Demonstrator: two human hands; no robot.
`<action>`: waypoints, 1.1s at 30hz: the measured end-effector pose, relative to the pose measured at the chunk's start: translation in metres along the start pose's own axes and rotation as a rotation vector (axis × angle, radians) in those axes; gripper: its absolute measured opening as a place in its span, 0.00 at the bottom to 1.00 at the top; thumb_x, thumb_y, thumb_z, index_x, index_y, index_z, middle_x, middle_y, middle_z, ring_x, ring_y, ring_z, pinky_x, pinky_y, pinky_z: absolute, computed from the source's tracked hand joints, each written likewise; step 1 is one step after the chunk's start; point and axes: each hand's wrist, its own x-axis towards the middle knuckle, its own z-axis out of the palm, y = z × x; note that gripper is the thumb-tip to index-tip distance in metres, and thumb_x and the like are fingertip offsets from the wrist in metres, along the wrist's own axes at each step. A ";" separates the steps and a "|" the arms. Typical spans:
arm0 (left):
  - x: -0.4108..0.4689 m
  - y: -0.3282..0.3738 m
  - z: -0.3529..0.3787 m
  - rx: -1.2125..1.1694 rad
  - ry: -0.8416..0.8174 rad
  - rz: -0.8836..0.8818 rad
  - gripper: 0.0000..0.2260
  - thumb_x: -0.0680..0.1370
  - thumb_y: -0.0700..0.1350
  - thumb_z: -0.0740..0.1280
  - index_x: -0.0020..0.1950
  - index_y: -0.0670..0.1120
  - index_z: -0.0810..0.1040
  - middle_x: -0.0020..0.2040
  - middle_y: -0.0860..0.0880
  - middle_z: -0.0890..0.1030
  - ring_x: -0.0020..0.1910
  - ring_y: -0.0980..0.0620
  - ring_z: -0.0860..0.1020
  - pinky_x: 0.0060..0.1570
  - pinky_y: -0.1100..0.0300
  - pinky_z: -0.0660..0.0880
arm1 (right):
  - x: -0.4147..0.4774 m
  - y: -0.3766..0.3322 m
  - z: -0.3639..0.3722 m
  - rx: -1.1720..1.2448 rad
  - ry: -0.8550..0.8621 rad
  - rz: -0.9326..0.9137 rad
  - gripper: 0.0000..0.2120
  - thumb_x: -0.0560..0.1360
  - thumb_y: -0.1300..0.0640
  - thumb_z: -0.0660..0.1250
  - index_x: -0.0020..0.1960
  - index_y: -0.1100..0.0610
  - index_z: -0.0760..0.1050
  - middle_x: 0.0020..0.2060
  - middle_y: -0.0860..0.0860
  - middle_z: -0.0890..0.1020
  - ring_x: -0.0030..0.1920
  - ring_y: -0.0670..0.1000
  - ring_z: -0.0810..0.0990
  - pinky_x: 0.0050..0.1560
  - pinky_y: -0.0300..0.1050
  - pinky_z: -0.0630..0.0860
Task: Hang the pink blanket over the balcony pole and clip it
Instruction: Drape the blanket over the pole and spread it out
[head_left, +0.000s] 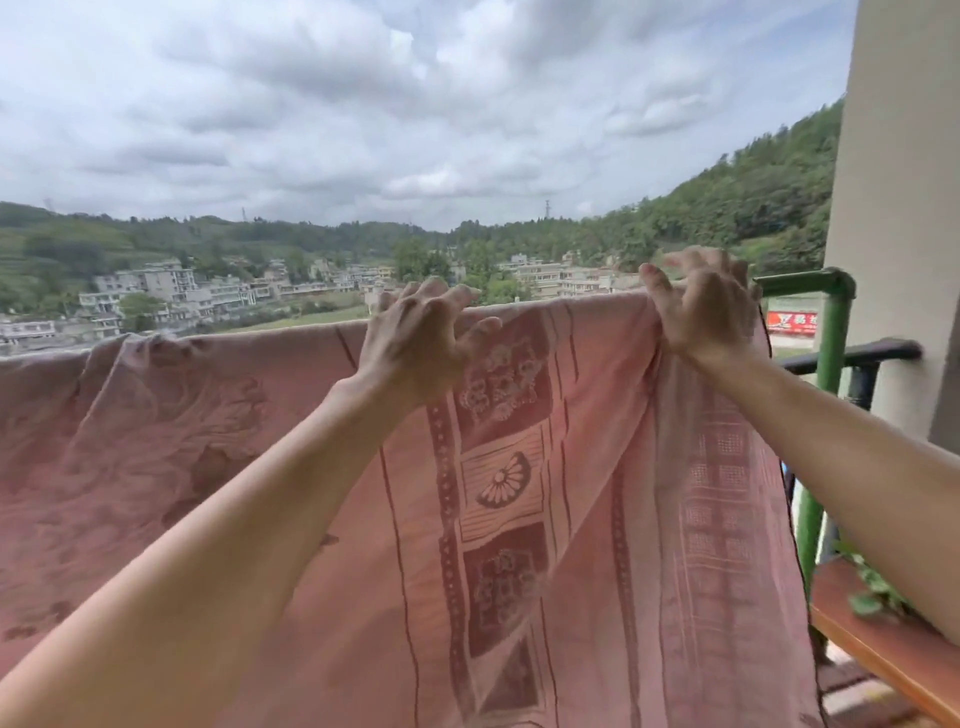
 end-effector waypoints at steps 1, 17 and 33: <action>0.006 0.009 0.009 0.015 -0.021 0.020 0.19 0.77 0.60 0.61 0.63 0.51 0.75 0.54 0.48 0.79 0.49 0.49 0.76 0.58 0.48 0.69 | -0.005 0.009 -0.002 0.015 -0.020 0.031 0.31 0.76 0.33 0.53 0.64 0.55 0.75 0.65 0.58 0.74 0.66 0.60 0.67 0.62 0.58 0.66; 0.098 0.031 0.015 -0.162 0.231 -0.091 0.07 0.76 0.41 0.64 0.42 0.45 0.81 0.35 0.50 0.79 0.34 0.49 0.76 0.36 0.57 0.71 | 0.105 0.031 -0.053 0.305 0.110 0.362 0.17 0.77 0.55 0.66 0.52 0.71 0.79 0.54 0.65 0.81 0.58 0.58 0.79 0.44 0.44 0.68; 0.102 0.155 0.088 -0.152 -0.047 0.126 0.10 0.77 0.53 0.65 0.51 0.48 0.78 0.44 0.50 0.82 0.39 0.50 0.79 0.37 0.58 0.72 | 0.102 0.142 -0.042 0.176 -0.503 0.151 0.21 0.74 0.40 0.66 0.41 0.58 0.84 0.46 0.61 0.84 0.51 0.63 0.81 0.54 0.56 0.78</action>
